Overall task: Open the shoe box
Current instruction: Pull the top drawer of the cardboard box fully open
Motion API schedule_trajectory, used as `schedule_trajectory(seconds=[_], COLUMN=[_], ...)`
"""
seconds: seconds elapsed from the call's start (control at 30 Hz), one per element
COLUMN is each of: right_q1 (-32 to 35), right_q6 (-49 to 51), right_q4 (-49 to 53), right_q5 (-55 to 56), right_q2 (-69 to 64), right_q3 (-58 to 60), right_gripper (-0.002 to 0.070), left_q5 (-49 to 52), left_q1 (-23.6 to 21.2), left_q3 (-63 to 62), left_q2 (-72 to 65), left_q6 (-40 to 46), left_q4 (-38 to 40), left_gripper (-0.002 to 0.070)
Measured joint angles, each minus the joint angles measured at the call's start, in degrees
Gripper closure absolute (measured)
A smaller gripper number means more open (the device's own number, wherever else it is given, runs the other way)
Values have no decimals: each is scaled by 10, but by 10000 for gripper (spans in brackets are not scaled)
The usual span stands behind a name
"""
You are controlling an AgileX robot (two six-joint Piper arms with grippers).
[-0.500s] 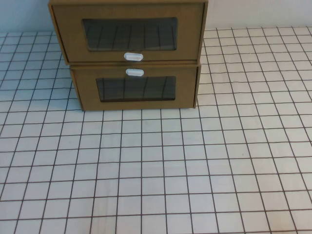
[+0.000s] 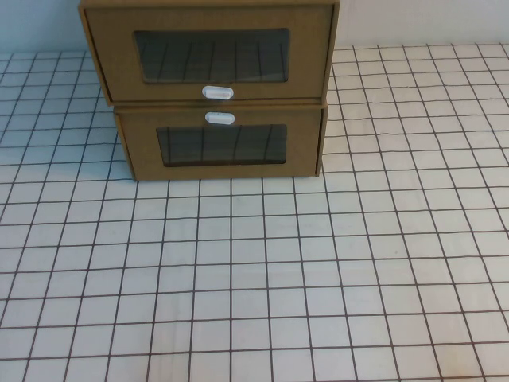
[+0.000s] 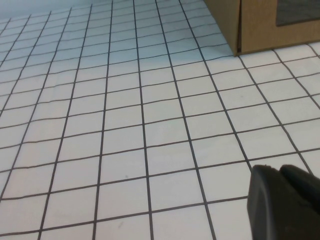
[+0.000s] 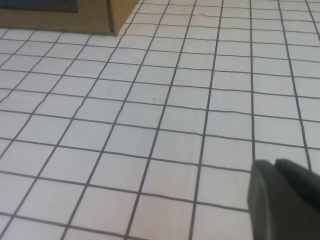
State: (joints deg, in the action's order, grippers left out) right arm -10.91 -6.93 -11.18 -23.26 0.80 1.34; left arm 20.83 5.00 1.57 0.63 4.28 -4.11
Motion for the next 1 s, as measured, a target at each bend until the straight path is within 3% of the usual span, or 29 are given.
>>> schedule_trajectory(seconds=[0.7, 1.0], right_q1=[0, 0], right_q6=[0, 0], right_q4=[0, 0], right_q5=[0, 0], right_q2=[0, 0], right_q3=[0, 0], right_gripper=[689, 689], left_q5=[-17, -119], left_q1=[0, 0], left_q3=[0, 0], left_q2=[0, 0], left_q6=[-3, -157], left_q4=[8, 173], left_gripper=[677, 677])
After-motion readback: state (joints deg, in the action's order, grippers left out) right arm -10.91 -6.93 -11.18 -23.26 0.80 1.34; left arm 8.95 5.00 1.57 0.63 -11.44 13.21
